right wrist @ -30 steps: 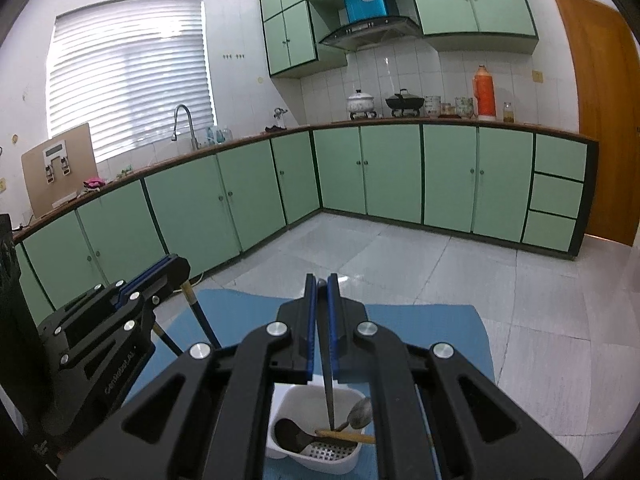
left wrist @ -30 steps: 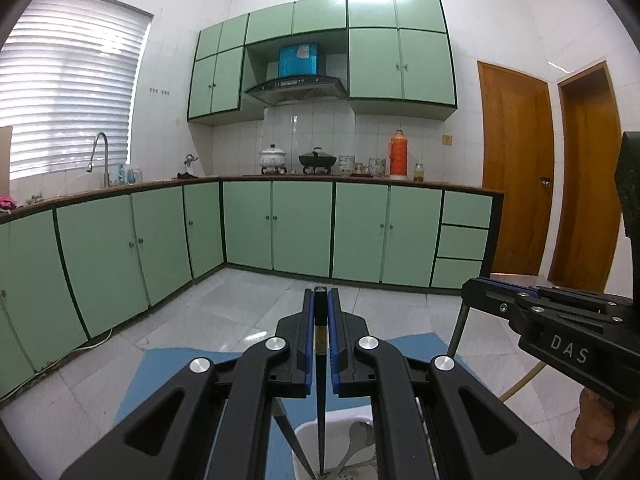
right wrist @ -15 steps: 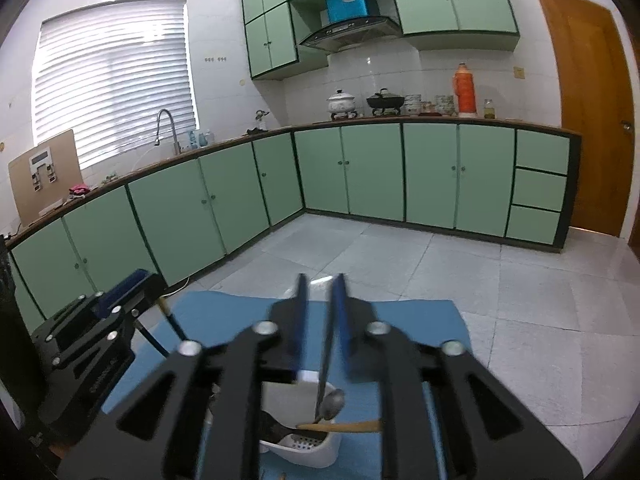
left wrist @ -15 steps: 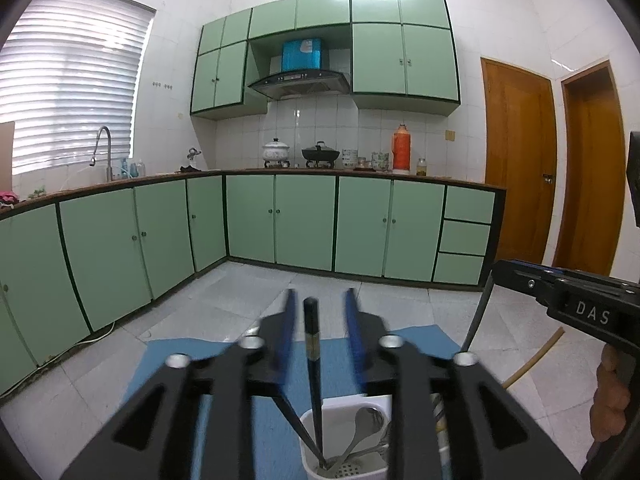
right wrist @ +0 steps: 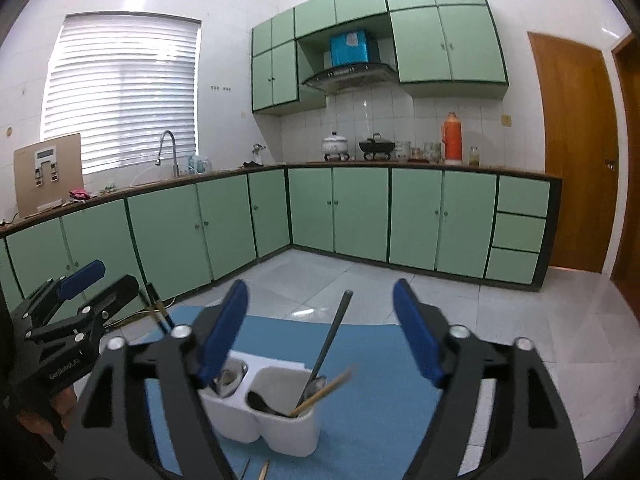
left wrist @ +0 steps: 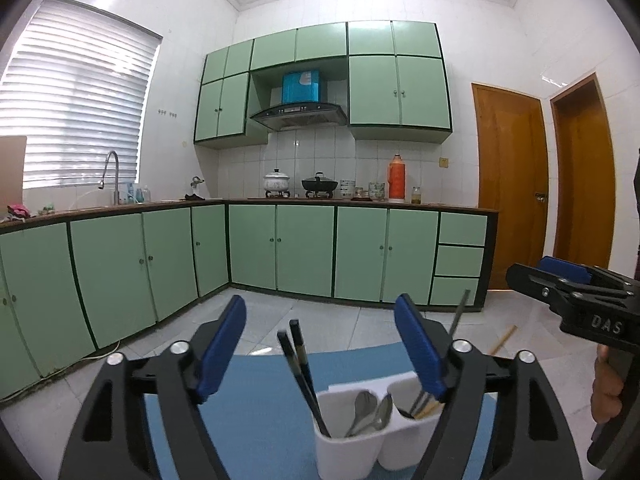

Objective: Organize utensils
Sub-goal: 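Withdraw both open grippers from the holder toward the last chopsticks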

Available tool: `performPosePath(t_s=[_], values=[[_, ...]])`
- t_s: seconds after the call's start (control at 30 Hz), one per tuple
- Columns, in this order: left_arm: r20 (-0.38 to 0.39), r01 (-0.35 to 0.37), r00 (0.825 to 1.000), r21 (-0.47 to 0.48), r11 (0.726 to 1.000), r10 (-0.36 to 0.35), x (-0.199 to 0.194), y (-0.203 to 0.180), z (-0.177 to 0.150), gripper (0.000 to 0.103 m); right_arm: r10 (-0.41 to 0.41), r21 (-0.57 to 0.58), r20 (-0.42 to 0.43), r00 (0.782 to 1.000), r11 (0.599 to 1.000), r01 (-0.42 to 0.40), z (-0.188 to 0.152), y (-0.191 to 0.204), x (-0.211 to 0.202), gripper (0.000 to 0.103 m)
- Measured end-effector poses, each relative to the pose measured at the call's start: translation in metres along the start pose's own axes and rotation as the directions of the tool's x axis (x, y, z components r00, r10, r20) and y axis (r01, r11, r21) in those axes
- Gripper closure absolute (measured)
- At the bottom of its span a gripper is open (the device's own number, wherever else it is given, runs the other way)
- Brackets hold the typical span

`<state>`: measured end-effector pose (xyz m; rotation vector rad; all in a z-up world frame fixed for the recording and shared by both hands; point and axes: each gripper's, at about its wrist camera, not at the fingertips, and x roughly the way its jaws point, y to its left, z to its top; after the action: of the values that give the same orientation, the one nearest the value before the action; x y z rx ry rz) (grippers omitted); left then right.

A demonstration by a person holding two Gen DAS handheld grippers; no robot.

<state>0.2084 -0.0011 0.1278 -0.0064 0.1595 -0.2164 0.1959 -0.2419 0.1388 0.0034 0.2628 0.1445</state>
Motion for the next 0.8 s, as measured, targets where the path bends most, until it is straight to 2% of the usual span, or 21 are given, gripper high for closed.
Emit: performPosePath(t_s=[0.07,0.47,0.8], values=[[-0.002,-0.004,1.000,-0.006,1.000,0.004,-0.012,0.000,-0.006,0.020,0.003,-0.011,0.010,1.000,1.000,-0.003,-0.006,0.004,-0.011,0.017],[-0.043,-0.022,0.999,0.027,0.999,0.023,-0.079,-0.007,-0.053,0.007,0.060,0.008,-0.002,0.998,0.998,-0.060,-0.061,0.023,-0.068,0.007],[-0.119,-0.049,0.991,0.055,0.997,0.056,-0.123,-0.005,-0.103,0.006,0.033,0.019,-0.099,0.995,0.999,-0.032,-0.123,0.038,-0.092,0.005]])
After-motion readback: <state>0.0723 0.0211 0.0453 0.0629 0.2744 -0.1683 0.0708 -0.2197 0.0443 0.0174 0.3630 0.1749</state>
